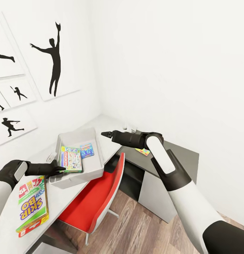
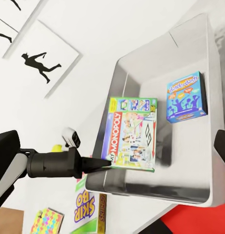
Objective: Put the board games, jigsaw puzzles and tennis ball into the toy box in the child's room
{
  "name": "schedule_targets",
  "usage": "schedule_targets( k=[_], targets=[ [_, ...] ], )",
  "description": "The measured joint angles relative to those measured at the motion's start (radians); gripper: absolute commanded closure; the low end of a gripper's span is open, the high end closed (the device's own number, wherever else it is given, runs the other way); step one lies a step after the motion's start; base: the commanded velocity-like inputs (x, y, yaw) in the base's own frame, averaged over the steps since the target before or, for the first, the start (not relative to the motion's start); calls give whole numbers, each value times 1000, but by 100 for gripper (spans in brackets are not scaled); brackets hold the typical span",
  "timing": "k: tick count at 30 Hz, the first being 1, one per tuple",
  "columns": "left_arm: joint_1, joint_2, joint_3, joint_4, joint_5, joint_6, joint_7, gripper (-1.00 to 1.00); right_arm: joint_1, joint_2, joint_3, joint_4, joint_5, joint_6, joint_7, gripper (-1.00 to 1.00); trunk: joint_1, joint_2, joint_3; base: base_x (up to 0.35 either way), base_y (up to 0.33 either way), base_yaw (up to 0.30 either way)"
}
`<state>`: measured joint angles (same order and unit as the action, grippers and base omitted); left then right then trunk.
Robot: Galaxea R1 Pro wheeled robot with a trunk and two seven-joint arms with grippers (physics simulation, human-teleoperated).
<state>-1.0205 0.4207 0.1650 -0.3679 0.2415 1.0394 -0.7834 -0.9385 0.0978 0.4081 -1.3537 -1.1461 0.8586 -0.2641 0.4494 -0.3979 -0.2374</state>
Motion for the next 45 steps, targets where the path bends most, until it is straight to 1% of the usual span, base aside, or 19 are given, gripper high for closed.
schedule_targets(
  k=[3,6,45],
  targets=[
    [-1,0,1,1,-11,0,-1,100,0,-1,0,0,0,0,0,-100,0,0,0,0,0,0],
    [-1,0,1,1,-13,0,-1,100,0,-1,0,0,0,0,0,-100,0,0,0,0,0,0],
    [-2,0,0,1,-11,4,-1,100,-1,1,1,6,0,0,1,-100,0,0,0,0,0,0]
  ],
)
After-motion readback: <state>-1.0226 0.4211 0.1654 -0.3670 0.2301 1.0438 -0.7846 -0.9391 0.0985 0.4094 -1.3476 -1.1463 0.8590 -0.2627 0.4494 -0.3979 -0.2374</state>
